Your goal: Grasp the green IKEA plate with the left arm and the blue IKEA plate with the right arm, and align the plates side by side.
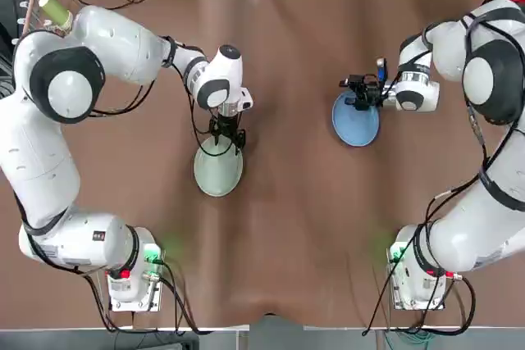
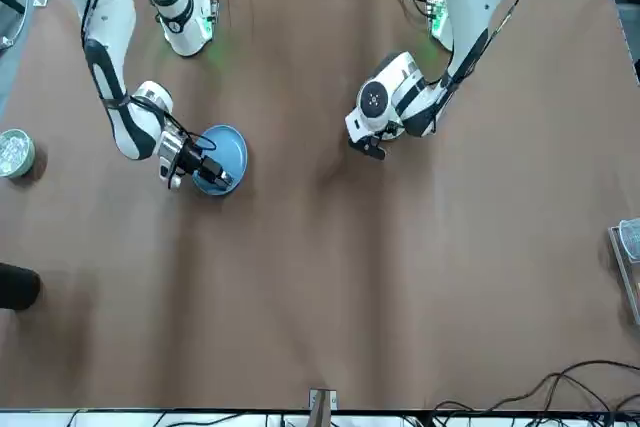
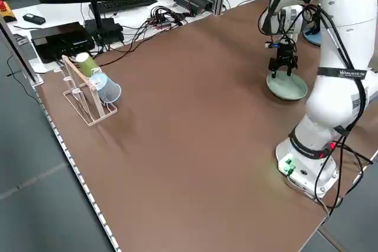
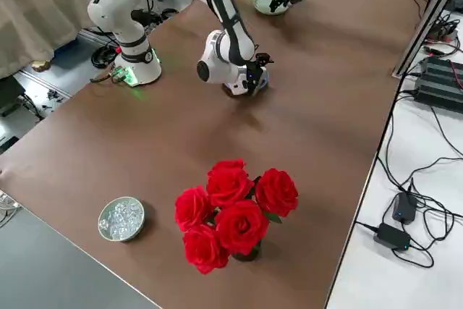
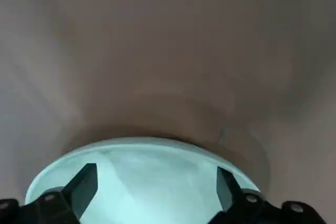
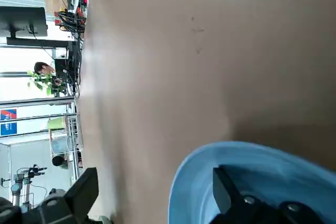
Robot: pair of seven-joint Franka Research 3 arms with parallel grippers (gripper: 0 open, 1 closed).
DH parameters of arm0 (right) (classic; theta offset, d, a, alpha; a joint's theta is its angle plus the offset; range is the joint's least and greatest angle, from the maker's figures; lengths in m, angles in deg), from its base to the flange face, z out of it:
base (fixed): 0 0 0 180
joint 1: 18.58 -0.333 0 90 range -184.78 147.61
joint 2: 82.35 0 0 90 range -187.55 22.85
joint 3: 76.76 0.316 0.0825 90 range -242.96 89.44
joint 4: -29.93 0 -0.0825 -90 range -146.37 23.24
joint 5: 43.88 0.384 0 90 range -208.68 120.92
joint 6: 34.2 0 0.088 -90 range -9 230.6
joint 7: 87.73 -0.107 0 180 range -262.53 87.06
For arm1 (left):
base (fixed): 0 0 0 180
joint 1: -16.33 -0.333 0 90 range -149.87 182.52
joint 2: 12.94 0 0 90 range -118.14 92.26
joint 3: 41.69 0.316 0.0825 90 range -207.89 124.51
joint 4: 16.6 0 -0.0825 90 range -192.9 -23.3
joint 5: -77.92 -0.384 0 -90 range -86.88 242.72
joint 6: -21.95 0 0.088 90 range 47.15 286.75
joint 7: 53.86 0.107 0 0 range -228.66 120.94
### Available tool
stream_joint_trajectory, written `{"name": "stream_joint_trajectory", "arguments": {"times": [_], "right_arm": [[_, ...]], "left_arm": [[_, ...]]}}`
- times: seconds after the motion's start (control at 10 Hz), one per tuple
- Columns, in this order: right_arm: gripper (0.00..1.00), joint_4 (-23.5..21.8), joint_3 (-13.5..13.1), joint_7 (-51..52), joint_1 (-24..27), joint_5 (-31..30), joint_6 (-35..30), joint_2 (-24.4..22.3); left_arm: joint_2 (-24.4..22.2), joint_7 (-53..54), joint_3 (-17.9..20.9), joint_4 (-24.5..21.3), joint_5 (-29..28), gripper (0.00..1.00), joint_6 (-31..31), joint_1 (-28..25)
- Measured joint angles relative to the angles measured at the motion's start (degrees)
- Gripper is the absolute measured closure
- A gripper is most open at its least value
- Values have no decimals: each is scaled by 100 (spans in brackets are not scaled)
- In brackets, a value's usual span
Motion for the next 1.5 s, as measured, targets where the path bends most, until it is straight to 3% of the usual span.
{"name": "stream_joint_trajectory", "arguments": {"times": [0.5,1.0,1.5], "right_arm": [[2,238,5,3,-778,1054,17,202],[2,376,5,1,-944,1190,37,289],[2,723,9,5,-1425,1836,236,473]], "left_arm": [[365,-2,0,581,0,0,0,15],[617,-3,7,959,0,0,0,52],[780,-6,478,1477,-46,0,0,529]]}}
